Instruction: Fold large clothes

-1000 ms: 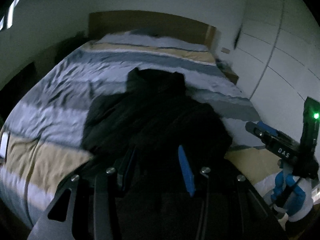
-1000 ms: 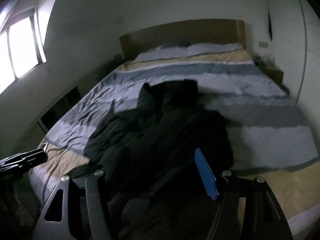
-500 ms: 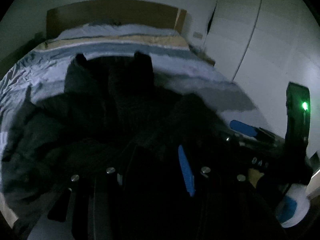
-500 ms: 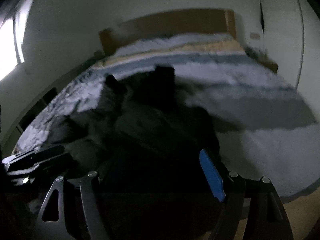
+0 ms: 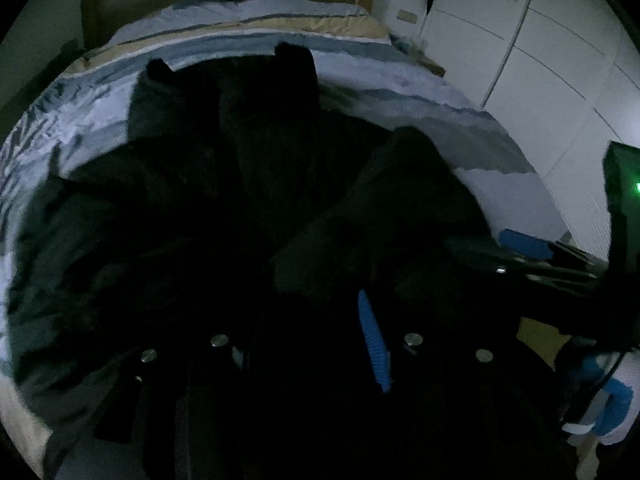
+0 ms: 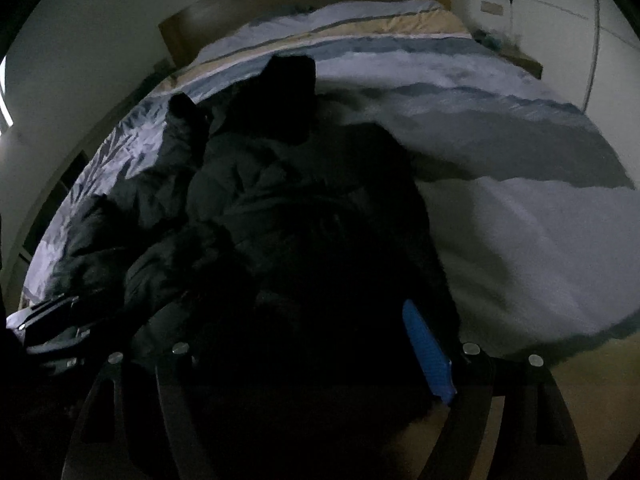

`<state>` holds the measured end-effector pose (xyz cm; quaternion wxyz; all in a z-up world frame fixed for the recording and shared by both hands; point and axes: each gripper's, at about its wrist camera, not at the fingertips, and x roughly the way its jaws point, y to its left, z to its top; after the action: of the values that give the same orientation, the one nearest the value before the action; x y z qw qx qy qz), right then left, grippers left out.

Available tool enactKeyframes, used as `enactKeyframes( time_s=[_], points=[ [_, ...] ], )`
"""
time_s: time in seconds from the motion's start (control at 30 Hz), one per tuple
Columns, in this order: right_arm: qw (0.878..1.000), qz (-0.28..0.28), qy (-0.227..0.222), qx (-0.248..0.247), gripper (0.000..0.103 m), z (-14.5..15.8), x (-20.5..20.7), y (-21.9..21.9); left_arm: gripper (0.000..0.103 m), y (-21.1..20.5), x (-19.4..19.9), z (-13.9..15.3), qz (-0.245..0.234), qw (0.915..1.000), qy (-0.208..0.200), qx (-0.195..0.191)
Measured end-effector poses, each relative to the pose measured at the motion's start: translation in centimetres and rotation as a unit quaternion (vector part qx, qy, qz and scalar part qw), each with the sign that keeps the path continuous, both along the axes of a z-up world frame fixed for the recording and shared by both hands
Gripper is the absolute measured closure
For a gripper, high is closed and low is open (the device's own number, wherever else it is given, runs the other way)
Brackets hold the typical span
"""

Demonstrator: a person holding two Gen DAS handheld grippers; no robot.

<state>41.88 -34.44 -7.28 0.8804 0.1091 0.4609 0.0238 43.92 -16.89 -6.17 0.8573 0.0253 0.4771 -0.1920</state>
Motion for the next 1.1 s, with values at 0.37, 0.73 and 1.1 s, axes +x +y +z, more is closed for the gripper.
enactKeyframes(
  time_s=[0.37,0.73,1.1],
  points=[
    [0.996,-0.013,0.063,0.056,0.024,0.3,-2.8,3.0,0.061,5.4,-2.8,-1.2,0.017,0.9975,0.061,0.032],
    [0.988,-0.081,0.132,-0.015,0.026,0.6,-3.7,5.1,0.061,7.0,-2.5,-0.5,-0.025,0.9958,0.087,-0.009],
    [0.994,-0.043,0.098,-0.023,0.026,-0.6,-1.3,4.7,0.061,7.0,-1.7,-0.3,0.009,0.9975,0.069,0.014]
  ],
)
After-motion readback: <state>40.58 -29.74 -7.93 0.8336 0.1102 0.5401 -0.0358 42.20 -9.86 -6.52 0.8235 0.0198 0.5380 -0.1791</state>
